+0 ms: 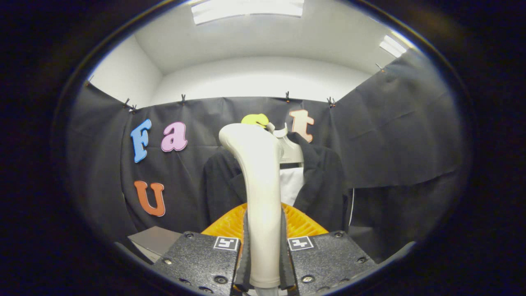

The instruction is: Iron the clothes twice with a garment steamer, once on the left side and once on the right side.

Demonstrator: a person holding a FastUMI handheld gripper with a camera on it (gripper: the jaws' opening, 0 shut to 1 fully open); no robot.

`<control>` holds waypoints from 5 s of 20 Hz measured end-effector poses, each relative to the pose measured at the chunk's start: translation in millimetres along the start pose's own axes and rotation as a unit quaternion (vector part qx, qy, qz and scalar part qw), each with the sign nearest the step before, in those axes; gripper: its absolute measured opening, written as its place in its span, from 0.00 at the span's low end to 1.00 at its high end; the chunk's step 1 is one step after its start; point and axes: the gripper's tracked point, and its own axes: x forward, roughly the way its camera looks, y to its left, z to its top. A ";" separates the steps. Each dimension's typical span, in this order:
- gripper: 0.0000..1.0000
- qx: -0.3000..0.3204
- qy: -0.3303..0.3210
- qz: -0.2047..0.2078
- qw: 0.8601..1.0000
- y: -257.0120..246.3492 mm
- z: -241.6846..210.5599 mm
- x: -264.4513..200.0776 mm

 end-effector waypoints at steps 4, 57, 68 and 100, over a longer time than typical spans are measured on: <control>0.30 0.000 -0.035 -0.003 0.999 1.6 17.8 29.9; 0.30 -0.186 0.191 -0.051 0.962 -40.6 -260.9 -45.2; 0.31 -0.193 0.253 -0.058 0.946 -64.0 -314.2 -68.0; 0.31 -0.142 0.285 -0.128 0.939 -116.1 -324.4 -144.9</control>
